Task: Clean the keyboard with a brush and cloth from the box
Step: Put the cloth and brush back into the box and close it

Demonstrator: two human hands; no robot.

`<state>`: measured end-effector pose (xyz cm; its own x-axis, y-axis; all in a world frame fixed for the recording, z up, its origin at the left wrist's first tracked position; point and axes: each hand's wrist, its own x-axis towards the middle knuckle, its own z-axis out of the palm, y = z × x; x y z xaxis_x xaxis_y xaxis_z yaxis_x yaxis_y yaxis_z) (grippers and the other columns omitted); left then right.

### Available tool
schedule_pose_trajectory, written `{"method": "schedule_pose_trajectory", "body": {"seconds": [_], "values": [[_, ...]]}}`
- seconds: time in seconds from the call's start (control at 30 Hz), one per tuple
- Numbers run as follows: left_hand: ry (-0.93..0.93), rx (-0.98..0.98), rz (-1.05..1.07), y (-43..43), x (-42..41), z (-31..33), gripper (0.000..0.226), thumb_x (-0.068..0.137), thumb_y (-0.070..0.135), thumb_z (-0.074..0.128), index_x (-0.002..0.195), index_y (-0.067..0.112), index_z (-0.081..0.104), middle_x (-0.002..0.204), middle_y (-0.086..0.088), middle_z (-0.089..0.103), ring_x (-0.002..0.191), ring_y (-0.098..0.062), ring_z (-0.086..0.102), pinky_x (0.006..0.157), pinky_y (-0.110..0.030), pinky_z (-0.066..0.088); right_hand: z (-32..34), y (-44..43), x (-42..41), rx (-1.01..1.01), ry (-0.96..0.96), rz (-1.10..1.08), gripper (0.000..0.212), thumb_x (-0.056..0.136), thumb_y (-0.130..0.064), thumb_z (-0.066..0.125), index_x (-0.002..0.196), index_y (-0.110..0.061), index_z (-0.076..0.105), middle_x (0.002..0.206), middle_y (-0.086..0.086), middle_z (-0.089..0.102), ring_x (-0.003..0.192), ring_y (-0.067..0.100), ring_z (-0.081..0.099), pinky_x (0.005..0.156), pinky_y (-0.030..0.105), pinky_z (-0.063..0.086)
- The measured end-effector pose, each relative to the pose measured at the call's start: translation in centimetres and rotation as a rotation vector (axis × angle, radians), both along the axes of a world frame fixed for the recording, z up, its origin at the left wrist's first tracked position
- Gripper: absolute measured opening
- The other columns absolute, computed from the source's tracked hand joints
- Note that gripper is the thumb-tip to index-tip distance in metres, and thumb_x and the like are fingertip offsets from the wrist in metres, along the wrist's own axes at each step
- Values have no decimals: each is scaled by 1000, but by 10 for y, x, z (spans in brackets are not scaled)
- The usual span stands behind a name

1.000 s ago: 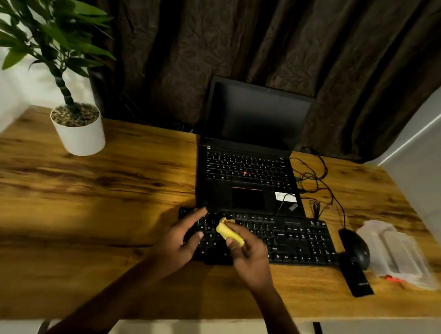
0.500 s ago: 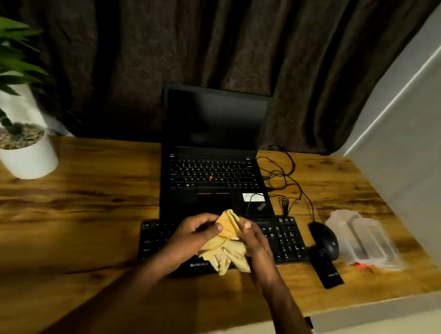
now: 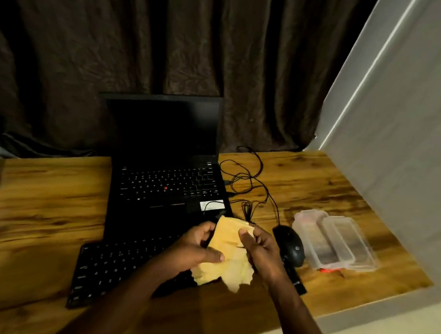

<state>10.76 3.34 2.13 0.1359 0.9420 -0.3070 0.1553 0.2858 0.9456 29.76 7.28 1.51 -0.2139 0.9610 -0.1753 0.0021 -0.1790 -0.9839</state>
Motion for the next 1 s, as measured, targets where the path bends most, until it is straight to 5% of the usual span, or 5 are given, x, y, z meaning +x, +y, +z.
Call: {"method": "schedule_pose_trajectory", "body": {"seconds": [0.3,0.47,0.57,0.8,1.0], "values": [[92,87,131,34,76,7,28,88,27,73,114,21,67,99,3,75,88,-12,72,82,-39,60,16,33,50,73,159,-61,27,95,-20,66,120,-8,66,107,19,74,101,40,70,84,54,57],[-103,-35,330,50,106,14,15,91,5,65,105,10,68,96,-13,74,81,-23,74,64,-39,61,15,39,77,259,116,70,27,88,6,66,111,-7,72,108,13,75,101,24,71,83,36,56],[-247,-154,422,59,117,17,16,96,4,57,108,6,66,100,-17,73,84,-28,74,60,-38,60,7,43,88,467,8,142,36,80,12,69,104,-12,77,127,3,70,127,20,59,103,31,48],[-529,-291,393,72,127,21,33,102,27,46,116,2,63,108,-19,71,99,-34,68,81,-47,58,-13,45,116,583,-234,144,47,81,4,61,115,-26,76,158,-4,39,148,13,30,118,30,31],[-169,-59,225,90,143,-1,22,93,10,65,115,10,65,111,-15,71,102,-31,69,89,-45,56,-3,50,138,468,-188,16,24,94,-30,61,112,-23,75,137,-10,61,135,10,50,108,40,46]]}}
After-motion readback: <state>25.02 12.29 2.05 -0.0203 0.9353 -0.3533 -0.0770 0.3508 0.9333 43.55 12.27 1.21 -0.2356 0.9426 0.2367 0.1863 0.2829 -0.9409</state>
